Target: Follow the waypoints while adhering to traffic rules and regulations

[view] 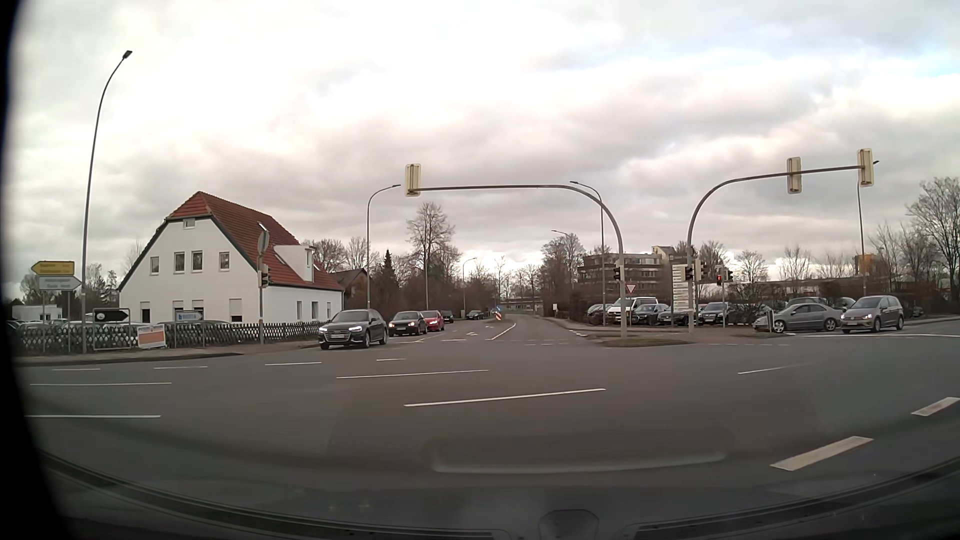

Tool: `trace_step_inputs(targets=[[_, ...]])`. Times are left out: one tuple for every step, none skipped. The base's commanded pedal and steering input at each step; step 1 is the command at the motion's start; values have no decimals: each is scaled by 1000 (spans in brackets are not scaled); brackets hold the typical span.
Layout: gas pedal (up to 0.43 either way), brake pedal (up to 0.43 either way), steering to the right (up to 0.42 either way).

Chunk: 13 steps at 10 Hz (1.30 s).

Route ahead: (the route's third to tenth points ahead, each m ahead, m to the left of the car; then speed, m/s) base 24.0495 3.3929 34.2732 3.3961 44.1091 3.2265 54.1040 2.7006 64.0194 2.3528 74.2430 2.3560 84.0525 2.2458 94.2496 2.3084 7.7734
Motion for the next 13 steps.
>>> trace_step_inputs(targets=[[500, 0, 7], [488, 0, 2], [449, 0, 0], [421, 0, -2], [358, 0, -3], [280, 0, -3], [47, 0, -3], [0, 0, -3], [0, 0, -3], [98, 0, -3], [220, 0, -3], [228, 0, -3], [240, 0, -3]])
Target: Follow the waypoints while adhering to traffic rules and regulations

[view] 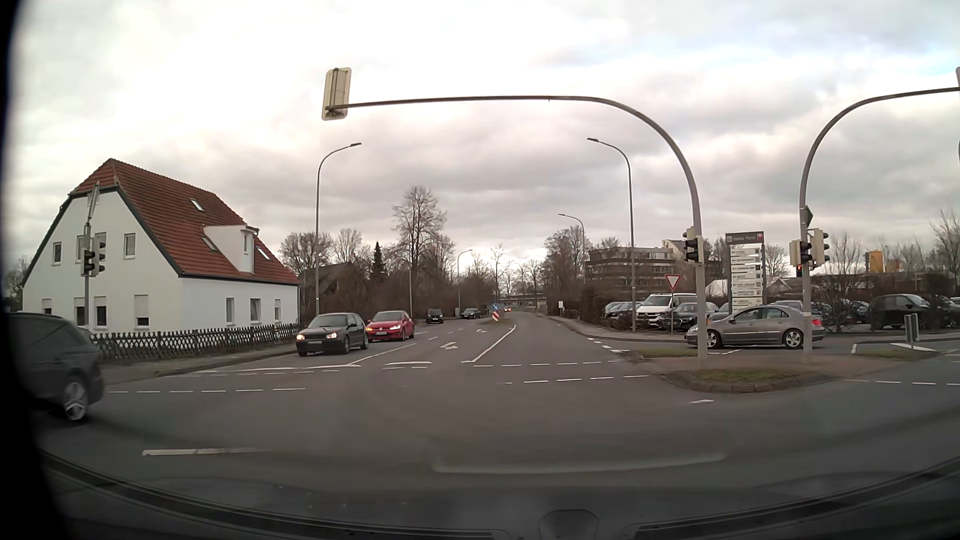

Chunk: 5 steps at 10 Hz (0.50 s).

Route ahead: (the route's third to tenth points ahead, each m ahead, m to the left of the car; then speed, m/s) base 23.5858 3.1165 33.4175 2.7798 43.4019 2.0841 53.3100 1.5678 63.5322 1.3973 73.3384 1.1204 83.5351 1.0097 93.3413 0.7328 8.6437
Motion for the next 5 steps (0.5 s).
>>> trace_step_inputs(targets=[[260, 0, -2], [268, 0, -3], [311, 0, -2], [311, 0, 2], [311, 0, 8]])
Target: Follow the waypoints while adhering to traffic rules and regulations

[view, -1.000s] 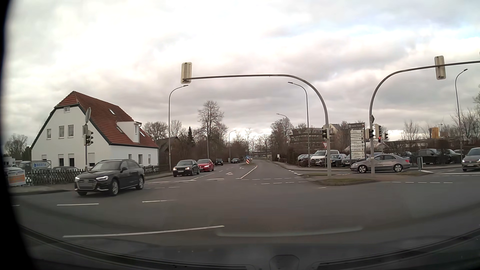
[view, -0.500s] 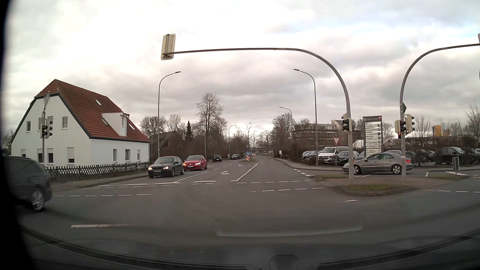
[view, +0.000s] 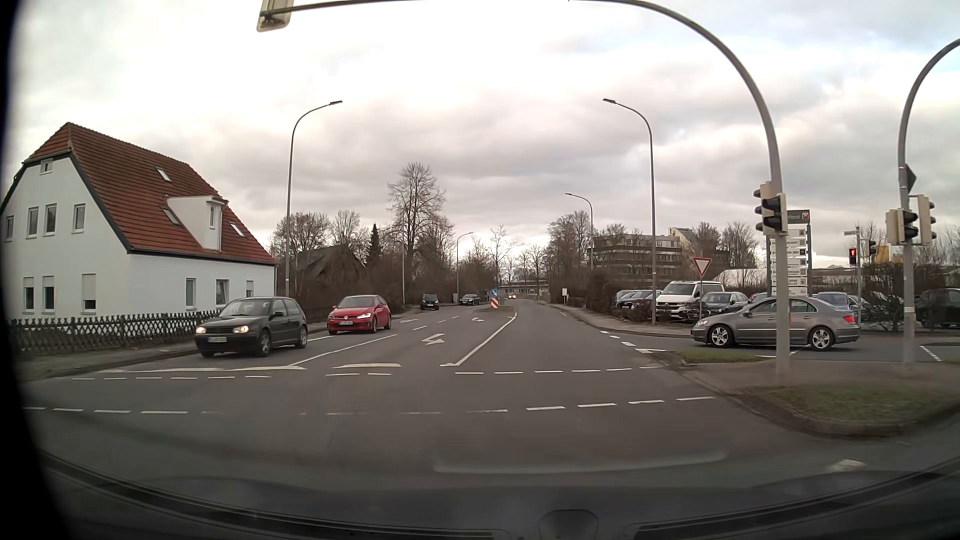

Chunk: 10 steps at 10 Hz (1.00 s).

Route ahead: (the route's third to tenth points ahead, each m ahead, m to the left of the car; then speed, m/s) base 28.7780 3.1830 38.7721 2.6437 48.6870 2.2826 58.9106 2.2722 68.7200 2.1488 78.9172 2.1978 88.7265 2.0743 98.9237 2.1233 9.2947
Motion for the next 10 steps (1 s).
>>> trace_step_inputs(targets=[[311, 0, 10], [311, 0, 11], [311, 0, 12], [311, 0, 12], [311, 0, 12], [311, 0, 12], [311, 0, 12], [319, 0, 12], [319, 0, 12], [319, 0, 12]])
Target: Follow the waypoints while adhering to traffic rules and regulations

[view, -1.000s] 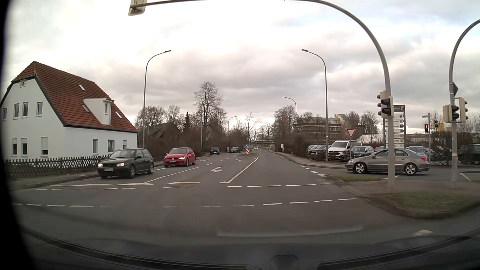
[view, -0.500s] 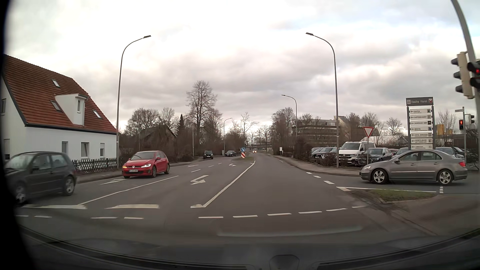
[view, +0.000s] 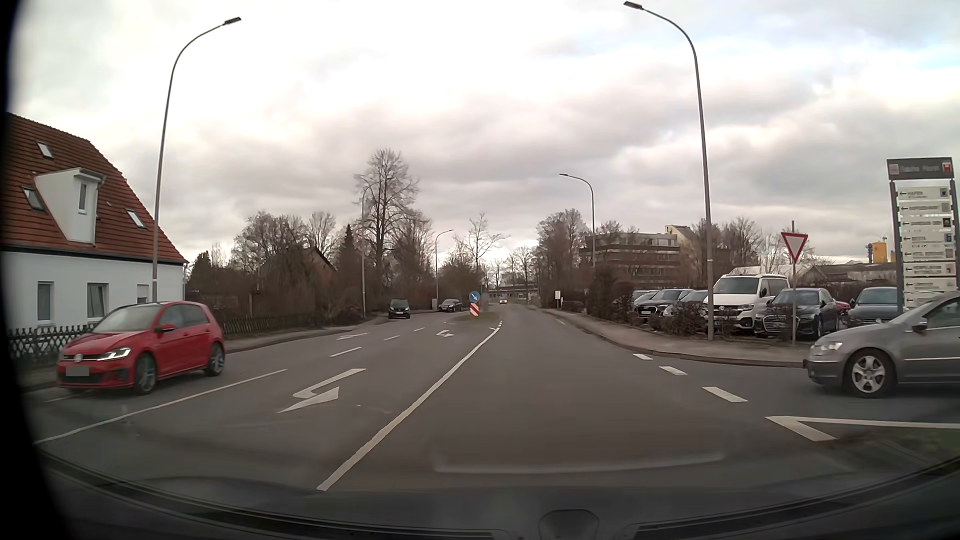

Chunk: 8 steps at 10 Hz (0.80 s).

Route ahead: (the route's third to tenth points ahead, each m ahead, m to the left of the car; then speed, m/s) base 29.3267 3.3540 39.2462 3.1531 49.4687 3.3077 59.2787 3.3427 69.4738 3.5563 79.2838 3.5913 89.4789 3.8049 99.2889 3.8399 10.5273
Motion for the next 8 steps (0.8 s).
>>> trace_step_inputs(targets=[[319, 0, 12], [319, 0, 12], [319, 0, 12], [319, 0, 11], [311, 0, 9], [311, 0, 6], [311, 0, 4], [311, 0, 4]])
